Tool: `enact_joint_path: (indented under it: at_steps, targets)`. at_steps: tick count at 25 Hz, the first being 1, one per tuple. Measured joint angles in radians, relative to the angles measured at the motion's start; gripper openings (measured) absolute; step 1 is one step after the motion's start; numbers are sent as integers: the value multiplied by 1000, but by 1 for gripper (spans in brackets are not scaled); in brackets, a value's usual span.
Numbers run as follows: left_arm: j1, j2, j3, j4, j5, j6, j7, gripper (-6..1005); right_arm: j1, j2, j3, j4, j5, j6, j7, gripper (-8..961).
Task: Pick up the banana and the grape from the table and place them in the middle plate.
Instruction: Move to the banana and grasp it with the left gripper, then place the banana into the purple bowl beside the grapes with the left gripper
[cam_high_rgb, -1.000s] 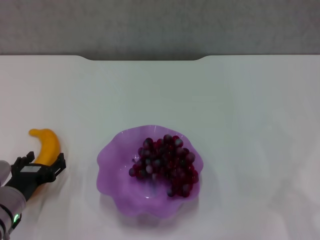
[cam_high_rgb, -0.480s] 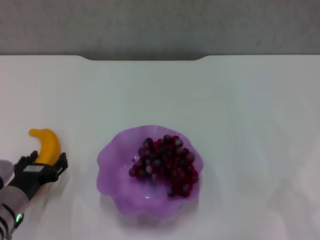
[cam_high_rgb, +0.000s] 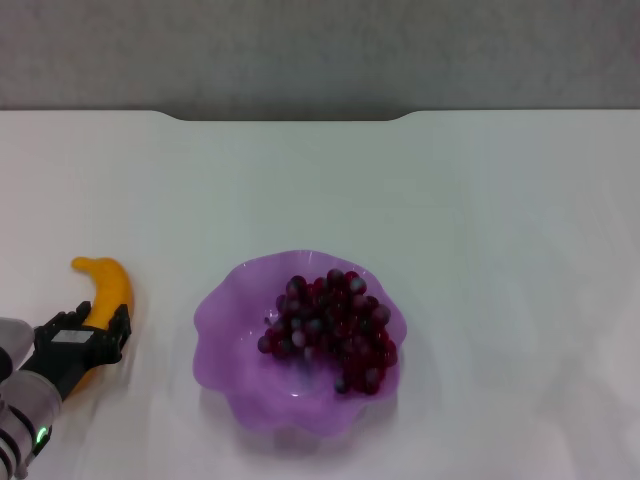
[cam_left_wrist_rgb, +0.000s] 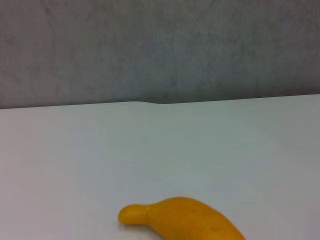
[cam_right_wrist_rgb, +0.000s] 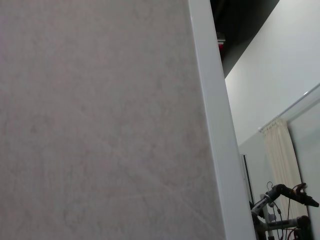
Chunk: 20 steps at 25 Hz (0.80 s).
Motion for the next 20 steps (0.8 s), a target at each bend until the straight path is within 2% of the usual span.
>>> enact_joint_path:
  at_steps: [6,20]
  targets:
    - [-7,1,0,0,0,-17,1,476,0,0,0,0,0,0,0,-1]
    - [-38,8,-1,0,-1,-11,-2,505,4,-2,0,0,0,28,0,-1]
